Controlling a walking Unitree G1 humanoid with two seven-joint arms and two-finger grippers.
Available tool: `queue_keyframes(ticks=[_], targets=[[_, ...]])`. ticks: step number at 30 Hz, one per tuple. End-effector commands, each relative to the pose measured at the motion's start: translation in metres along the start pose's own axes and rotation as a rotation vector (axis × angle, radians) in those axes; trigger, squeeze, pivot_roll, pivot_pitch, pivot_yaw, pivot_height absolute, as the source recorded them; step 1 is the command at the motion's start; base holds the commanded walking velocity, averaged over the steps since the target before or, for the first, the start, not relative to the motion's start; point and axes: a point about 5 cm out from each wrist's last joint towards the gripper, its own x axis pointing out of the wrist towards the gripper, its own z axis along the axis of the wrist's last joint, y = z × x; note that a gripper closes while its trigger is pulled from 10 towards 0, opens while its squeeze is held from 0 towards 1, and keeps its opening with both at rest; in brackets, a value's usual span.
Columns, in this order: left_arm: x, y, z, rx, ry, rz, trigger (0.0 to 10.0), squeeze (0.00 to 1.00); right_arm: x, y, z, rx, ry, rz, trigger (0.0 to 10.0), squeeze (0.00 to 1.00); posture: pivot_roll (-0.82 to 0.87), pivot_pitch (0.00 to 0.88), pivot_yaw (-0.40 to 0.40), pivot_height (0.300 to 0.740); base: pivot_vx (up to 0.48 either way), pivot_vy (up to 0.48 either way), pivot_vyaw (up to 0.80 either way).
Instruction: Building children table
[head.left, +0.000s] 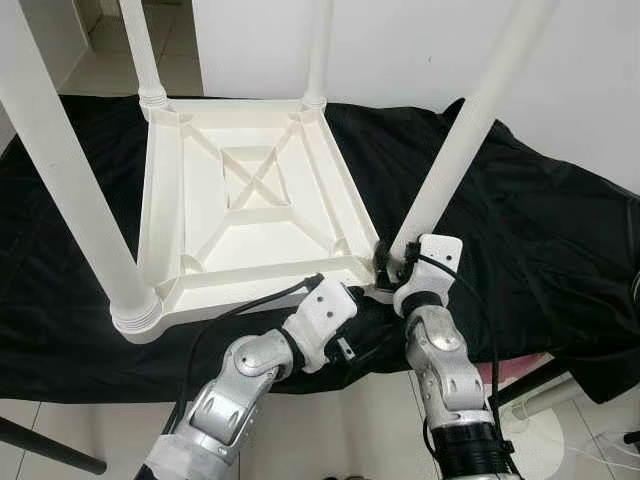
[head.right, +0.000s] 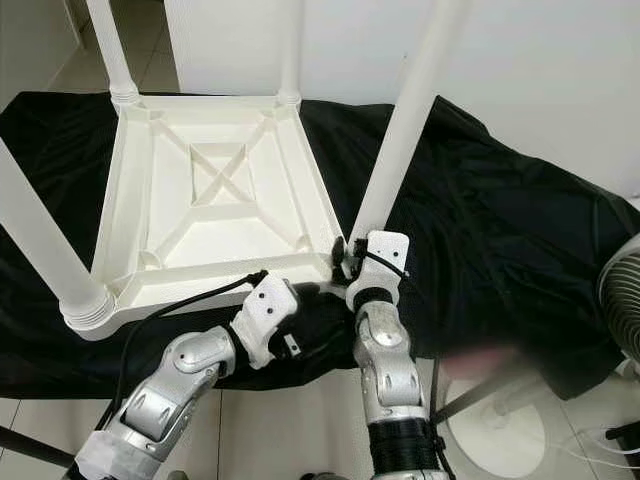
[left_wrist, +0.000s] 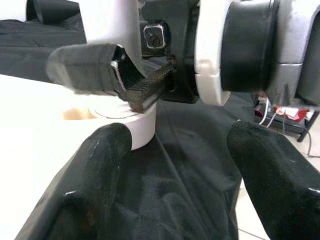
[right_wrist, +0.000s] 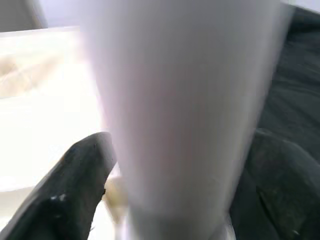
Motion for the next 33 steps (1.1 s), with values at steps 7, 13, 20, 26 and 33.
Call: queue_keyframes(ticks=[7, 13, 20, 26, 33], targets=[[-0.002, -0.002, -0.002, -0.005, 0.014, 0.024, 10.0, 0.00, -0.003, -0.018, 0.002, 0.009, -0.005, 0.136, 10.0, 0.00, -0.02, 0.066, -0.110, 0.740, 0.000, 0.000, 0.00], [-0.002, -0.003, -0.002, -0.010, 0.015, 0.004, 10.0, 0.00, -0.002, -0.028, 0.005, -0.062, -0.004, 0.323, 10.0, 0.00, -0.03, 0.058, -0.099, 0.740, 0.000, 0.000, 0.00], [-0.003, -0.002, 0.002, -0.003, 0.017, -0.036, 10.0, 0.00, 0.013, -0.041, 0.001, -0.176, 0.063, 0.559, 10.0, 0.00, -0.04, 0.055, -0.085, 0.740, 0.000, 0.000, 0.00], [-0.002, 0.001, 0.004, 0.010, 0.012, -0.027, 10.0, 0.00, 0.021, -0.041, 0.000, -0.203, 0.080, 0.588, 10.0, 0.00, -0.03, 0.054, -0.083, 0.740, 0.000, 0.000, 0.00], [0.001, 0.003, 0.007, 0.016, 0.004, -0.018, 10.0, 0.00, 0.029, -0.038, -0.003, -0.223, 0.096, 0.610, 8.8, 0.00, -0.03, 0.056, -0.085, 0.740, 0.000, 0.000, 0.00]])
